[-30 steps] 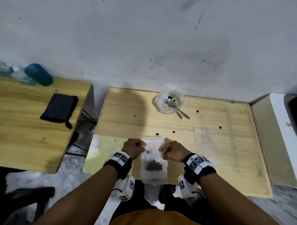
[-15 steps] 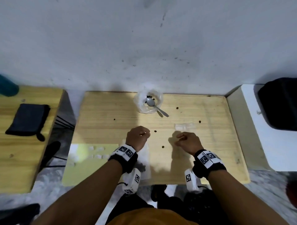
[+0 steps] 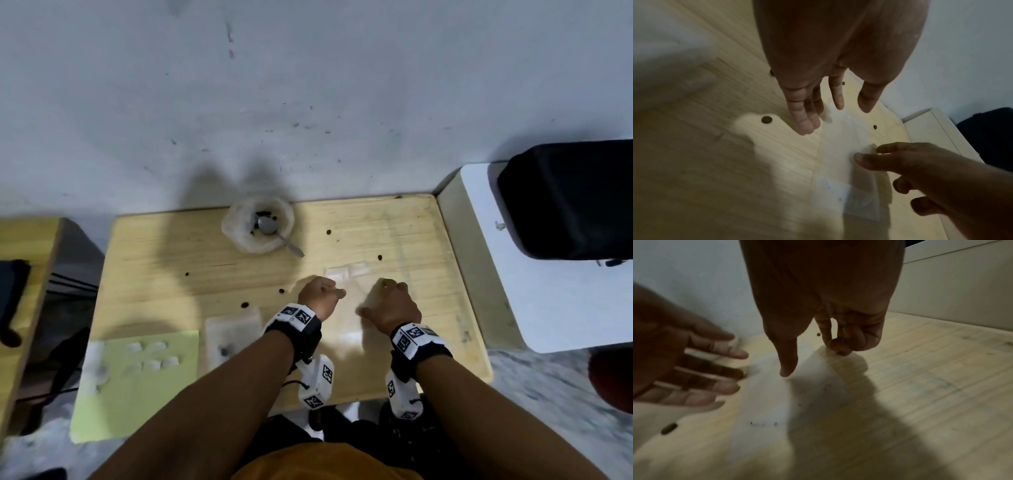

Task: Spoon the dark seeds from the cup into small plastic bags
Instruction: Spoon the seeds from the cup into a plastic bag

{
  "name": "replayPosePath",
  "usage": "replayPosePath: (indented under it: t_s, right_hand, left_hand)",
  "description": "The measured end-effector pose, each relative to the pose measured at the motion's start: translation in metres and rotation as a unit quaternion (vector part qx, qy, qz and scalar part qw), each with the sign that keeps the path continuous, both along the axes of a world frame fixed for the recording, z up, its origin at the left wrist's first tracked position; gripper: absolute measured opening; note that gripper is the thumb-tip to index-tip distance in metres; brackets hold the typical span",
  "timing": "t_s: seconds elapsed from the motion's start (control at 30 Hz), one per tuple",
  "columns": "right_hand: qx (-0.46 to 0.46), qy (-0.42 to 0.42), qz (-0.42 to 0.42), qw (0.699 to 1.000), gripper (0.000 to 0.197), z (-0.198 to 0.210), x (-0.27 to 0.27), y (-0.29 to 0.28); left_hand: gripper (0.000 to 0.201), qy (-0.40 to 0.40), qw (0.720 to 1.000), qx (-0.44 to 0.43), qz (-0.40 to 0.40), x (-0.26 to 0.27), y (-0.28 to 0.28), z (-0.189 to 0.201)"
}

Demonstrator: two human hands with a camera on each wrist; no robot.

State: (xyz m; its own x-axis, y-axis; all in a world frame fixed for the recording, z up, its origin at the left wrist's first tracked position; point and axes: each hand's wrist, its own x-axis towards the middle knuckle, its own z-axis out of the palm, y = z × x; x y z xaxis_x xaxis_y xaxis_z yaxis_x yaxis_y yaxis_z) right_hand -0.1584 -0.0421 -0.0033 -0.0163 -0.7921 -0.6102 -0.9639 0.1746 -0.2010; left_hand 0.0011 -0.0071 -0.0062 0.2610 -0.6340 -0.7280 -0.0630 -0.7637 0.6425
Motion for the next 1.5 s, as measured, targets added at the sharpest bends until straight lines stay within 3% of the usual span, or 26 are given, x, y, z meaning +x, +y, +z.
replayPosePath:
  t_s: [0.2,0.37,0.5,0.63,0.8,0.97,1.03,1.13,1.17,1.37,1.5]
  right_hand:
    - [-0.008,-0.108,-0.080,0.991,0.068,-0.012,0.000,-0.001]
    - [-0.039,-0.258,-0.198,0.945,0.034,-0.014,-0.006,-0.006]
    - [-0.011,-0.342,-0.237,0.909,0.034,-0.002,-0.007,-0.013]
    - [0.055,-0.384,-0.191,0.902,0.041,0.027,-0.002,-0.016]
    - [-0.048,-0.359,-0.063,0.930,0.039,0.063,0.019,-0.026]
    - [0.069,-0.292,0.076,0.951,0.019,0.090,0.056,-0.034]
    - [0.094,-0.288,0.064,0.951,0.009,0.102,0.069,-0.028]
    - [0.102,-0.332,-0.012,0.938,0.008,0.110,0.091,-0.017]
    - [0.104,-0.343,-0.031,0.933,0.010,0.111,0.098,-0.013]
    - [0.165,-0.396,0.012,0.903,0.015,0.119,0.140,0.010]
    - [0.180,-0.413,0.012,0.893,0.016,0.122,0.156,0.015]
  left_hand:
    - [0.020,0.038,0.997,-0.002,0.070,-0.005,-0.005,-0.006]
    - [0.027,0.019,0.996,-0.039,0.073,-0.003,0.000,-0.010]
    - [0.029,0.011,0.989,-0.090,0.115,0.007,0.005,0.000]
    - [0.026,-0.002,0.987,-0.140,0.082,0.022,0.010,0.018]
    - [0.022,-0.071,0.972,-0.207,-0.082,0.052,0.020,0.035]
    - [0.018,-0.074,0.962,-0.240,-0.105,0.089,0.033,0.056]
    - [0.019,-0.110,0.956,-0.253,-0.095,0.101,0.039,0.061]
    - [0.015,-0.252,0.917,-0.308,-0.034,0.116,0.053,0.073]
    - [0.014,-0.263,0.910,-0.322,-0.010,0.118,0.057,0.079]
    - [0.049,-0.190,0.954,-0.231,-0.024,0.127,0.064,0.104]
    - [0.043,-0.113,0.968,-0.222,-0.009,0.140,0.068,0.113]
